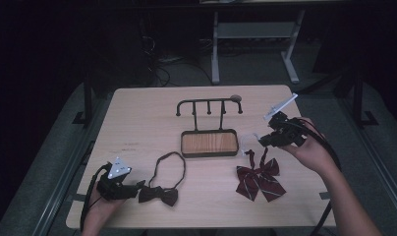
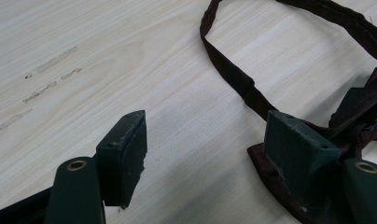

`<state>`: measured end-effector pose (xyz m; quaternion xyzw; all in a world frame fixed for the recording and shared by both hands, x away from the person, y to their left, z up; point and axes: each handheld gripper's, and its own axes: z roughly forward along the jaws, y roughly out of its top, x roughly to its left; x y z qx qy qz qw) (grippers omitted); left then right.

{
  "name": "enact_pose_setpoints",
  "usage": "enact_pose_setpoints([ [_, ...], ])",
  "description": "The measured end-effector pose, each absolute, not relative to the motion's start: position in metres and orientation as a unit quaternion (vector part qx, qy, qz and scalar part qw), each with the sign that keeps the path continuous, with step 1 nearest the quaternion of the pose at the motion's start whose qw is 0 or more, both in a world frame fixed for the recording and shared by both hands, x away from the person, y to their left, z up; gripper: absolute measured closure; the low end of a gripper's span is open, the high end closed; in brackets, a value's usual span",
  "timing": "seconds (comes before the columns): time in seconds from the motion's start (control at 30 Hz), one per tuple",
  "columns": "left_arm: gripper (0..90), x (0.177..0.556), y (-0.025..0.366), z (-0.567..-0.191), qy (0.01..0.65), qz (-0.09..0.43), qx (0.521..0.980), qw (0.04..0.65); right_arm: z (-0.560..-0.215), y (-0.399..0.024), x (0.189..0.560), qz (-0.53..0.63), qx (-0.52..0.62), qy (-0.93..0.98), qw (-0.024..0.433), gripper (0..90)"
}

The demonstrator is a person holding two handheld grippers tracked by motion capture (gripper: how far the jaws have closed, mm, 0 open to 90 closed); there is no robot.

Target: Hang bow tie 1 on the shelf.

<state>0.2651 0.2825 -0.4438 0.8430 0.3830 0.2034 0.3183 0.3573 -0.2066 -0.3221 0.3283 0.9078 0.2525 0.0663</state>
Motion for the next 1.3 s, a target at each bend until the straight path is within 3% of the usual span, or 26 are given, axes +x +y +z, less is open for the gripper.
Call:
enact_pose_setpoints([
  [1.3, 30.7, 0.266, 0.284, -0.444, 0.381, 0.2, 0.845, 0.317, -0.265, -0.181, 0.38, 0.258, 0.304, 0.912, 0.097, 85.8],
])
